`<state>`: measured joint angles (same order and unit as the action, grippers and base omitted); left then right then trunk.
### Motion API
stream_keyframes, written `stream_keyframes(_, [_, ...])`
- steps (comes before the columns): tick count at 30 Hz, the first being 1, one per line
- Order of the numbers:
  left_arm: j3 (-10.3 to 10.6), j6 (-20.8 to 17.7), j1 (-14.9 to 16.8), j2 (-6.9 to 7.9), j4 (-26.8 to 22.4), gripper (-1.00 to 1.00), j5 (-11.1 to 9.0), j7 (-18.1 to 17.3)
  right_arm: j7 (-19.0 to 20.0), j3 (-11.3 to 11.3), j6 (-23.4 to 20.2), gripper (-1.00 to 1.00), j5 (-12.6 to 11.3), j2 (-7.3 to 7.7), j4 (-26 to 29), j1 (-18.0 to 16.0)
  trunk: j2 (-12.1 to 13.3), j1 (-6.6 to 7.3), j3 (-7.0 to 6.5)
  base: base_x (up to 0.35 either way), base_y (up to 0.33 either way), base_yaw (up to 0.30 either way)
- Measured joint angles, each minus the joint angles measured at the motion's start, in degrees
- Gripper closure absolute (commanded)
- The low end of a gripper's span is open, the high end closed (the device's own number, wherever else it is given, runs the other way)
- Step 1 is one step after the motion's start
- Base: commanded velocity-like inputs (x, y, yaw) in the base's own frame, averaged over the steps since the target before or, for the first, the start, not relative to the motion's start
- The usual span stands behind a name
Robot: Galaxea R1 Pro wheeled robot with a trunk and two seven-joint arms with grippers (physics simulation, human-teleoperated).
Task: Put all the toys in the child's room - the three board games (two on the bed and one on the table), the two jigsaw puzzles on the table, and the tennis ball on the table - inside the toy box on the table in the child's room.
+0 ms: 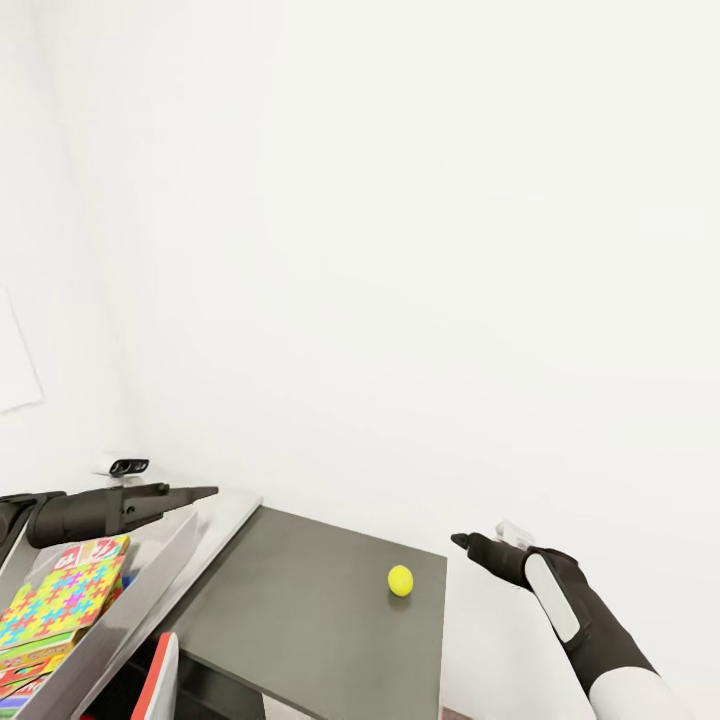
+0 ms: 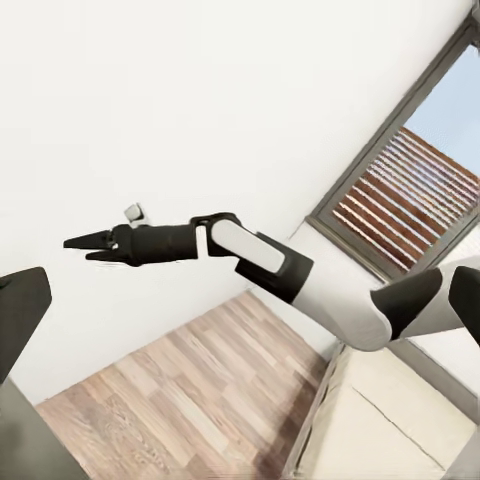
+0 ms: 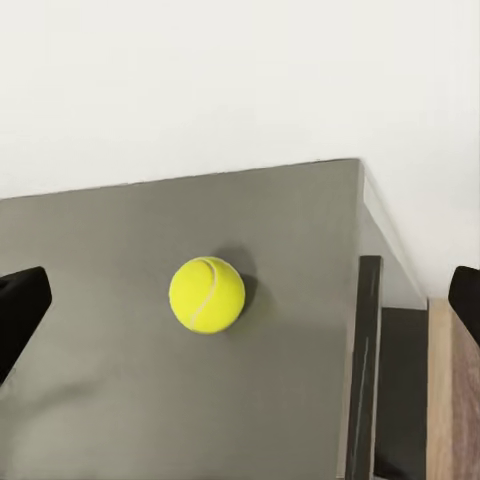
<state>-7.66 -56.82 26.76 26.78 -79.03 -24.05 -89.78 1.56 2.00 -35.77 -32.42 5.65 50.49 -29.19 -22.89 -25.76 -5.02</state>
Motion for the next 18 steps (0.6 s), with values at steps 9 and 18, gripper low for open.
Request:
stream_keyframes(9, [-2.90, -0.30, -0.74, -0.18, -4.53, -1.00, -0.19, 0.01, -0.22, -0.18, 0.49, -1.00, 0.42, -0.10, 2.45, 0.10, 0.01, 0.00, 0.01, 0.000, 0.000, 0.000])
stream_keyframes(18, [-4.35, -0.01, -0.76, -0.32, -4.72, -1.00, -0.16, 0.01, -0.58, -0.35, 3.35, -1.00, 0.40, -0.20, 2.13, 0.15, 0.01, 0.00, 0.01, 0.000, 0.000, 0.000])
